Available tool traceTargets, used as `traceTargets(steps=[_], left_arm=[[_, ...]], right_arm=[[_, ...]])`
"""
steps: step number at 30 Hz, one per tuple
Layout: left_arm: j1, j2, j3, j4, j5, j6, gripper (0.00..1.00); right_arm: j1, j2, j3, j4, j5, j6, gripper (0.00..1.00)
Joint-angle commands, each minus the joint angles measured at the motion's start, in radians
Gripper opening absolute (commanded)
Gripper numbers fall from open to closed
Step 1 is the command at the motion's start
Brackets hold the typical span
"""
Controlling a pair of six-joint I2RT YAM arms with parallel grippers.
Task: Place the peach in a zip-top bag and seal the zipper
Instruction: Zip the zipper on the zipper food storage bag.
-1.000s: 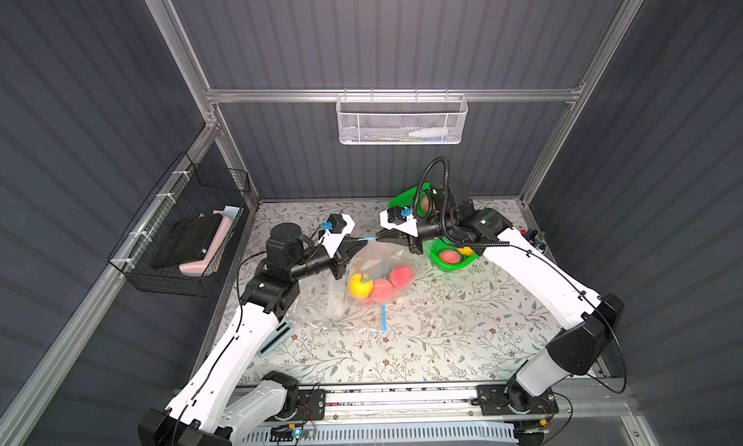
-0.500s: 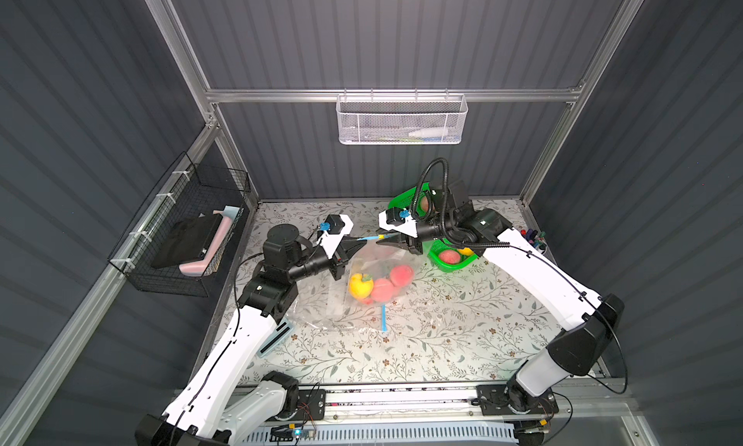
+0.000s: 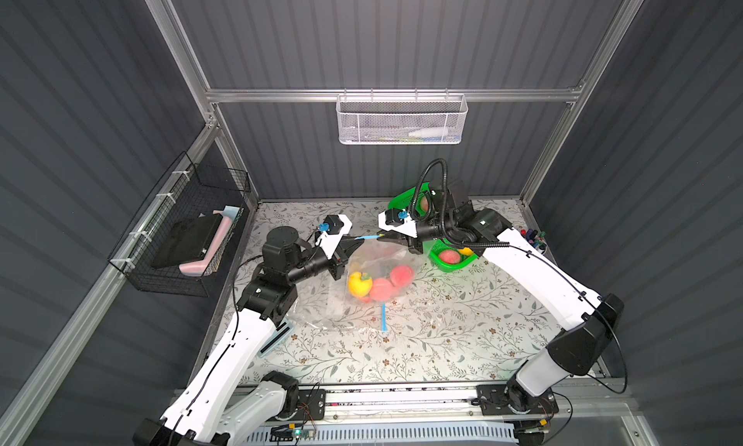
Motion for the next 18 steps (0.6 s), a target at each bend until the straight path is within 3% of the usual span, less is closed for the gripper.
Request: traceTargets(steps=[1, 11, 18], left_arm=[[0.004, -0.068, -0.013, 0.009, -0.126, -0.023, 0.0], [0.004, -0.107, -0.021, -0.005, -0.309, -0.044, 0.0], [0.004, -0.101, -0.017, -0.016, -0.372, -0.065, 0.0]], right_arm=[[-0.05, -0.02, -0.014, -0.098, 0.083, -0.046, 0.14], [-0.157, -0.047, -0.034, -0.155, 0.147, -0.048, 0.15], [-0.237, -0.091, -0.093, -0.096, 0.145, -0.01, 0.15]])
